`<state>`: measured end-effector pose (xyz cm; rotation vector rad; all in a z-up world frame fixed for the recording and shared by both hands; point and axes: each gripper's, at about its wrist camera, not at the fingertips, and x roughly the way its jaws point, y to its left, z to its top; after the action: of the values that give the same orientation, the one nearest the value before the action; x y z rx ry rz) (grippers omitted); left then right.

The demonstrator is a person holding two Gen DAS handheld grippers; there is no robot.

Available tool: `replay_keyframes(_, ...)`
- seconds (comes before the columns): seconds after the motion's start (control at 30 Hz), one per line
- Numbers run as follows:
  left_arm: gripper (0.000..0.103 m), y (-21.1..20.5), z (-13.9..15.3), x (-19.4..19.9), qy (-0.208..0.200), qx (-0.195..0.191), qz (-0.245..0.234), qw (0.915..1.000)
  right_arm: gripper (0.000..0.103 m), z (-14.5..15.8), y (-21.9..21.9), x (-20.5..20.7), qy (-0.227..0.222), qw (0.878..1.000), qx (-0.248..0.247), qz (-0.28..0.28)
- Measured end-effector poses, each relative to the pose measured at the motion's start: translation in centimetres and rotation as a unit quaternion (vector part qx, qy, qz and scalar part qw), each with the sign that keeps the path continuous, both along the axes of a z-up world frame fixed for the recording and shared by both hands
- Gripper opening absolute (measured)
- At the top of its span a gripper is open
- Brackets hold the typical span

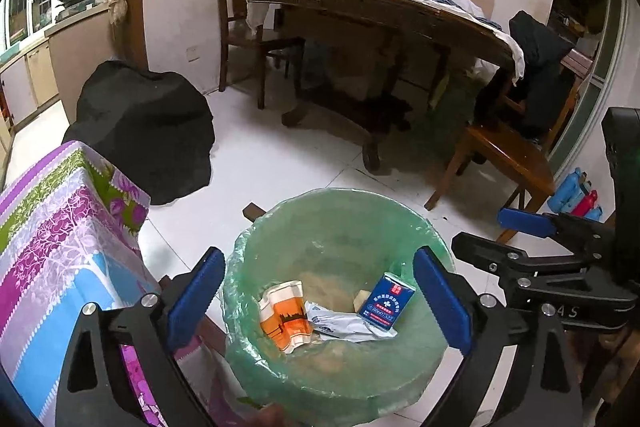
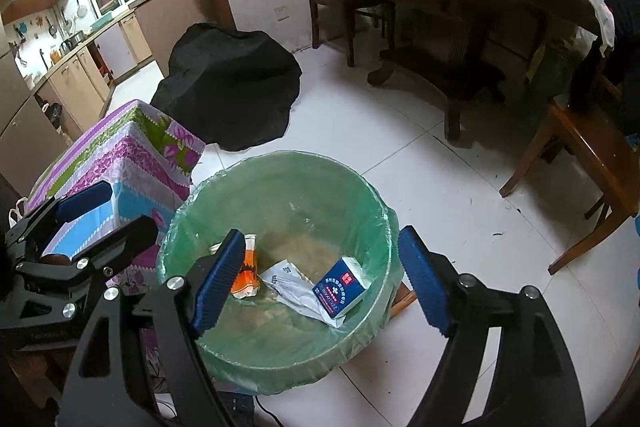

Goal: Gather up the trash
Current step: 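Open both tools to drop the cup and box into the bin, then move both open tools back over the table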

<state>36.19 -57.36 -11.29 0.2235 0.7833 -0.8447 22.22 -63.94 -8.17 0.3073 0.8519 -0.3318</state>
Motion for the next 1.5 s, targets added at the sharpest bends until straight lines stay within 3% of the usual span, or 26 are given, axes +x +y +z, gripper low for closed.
replay_keyframes(0.27,0.096,0.5,0.4,-0.4,-0.007,0.001,0.003,1.0,0.076,0.8,0.4,-0.8,-0.006,1.0,-0.013,-0.004)
replay_keyframes(0.43,0.098,2.1,1.6,-1.1,-0.032,-0.004,0.01,0.9994,0.087,2.1,1.0,-2.5,-0.035,0.999,-0.01,-0.008)
replay_keyframes(0.53,0.098,4.2,2.8,-1.9,-0.066,-0.03,0.021,0.9971,0.097,3.4,2.0,-4.2,-0.059,0.998,-0.017,-0.018)
replay_keyframes(0.6,0.098,5.6,3.5,-2.4,-0.087,-0.037,0.027,0.9952,0.097,4.4,3.0,-5.2,-0.068,0.997,-0.034,-0.021)
replay_keyframes(0.7,0.098,8.1,4.3,-2.6,-0.097,-0.006,0.061,0.9934,0.097,5.6,5.0,-6.7,-0.075,0.995,-0.062,-0.031)
replay_keyframes(0.77,0.098,10.0,4.7,-2.6,-0.097,-0.006,0.072,0.9926,0.097,6.8,6.6,-8.5,-0.11,0.991,-0.072,-0.024)
replay_keyframes(0.87,0.098,13.9,5.5,-2.6,-0.097,-0.017,0.098,0.9903,0.097,8.5,9.0,-11.1,-0.179,0.979,-0.1,-0.017)
replay_keyframes(0.97,0.098,17.9,6.1,-3.0,-0.106,-0.026,0.121,0.9866,0.098,9.5,12.2,-13.6,-0.265,0.955,-0.137,0.01)
replay_keyframes(1.0,0.098,19.3,6.1,-3.3,-0.108,-0.026,0.125,0.9859,0.098,9.3,12.7,-13.6,-0.271,0.953,-0.134,0.015)
replay_keyframes(1.13,0.098,24.8,4.8,-3.7,-0.11,-0.002,0.146,0.9831,0.098,7.7,14.8,-11.3,-0.218,0.969,-0.101,0.056)
replay_keyframes(1.3,0.098,34.4,3.9,-3.0,-0.099,0.007,0.211,0.9725,0.098,8.0,20.6,-9.7,-0.243,0.95,-0.149,0.127)
replay_keyframes(1.5,0.098,46.5,4.0,-2.9,-0.108,0.009,0.29,0.9507,0.098,6.0,25.3,-5.7,-0.219,0.95,-0.092,0.205)
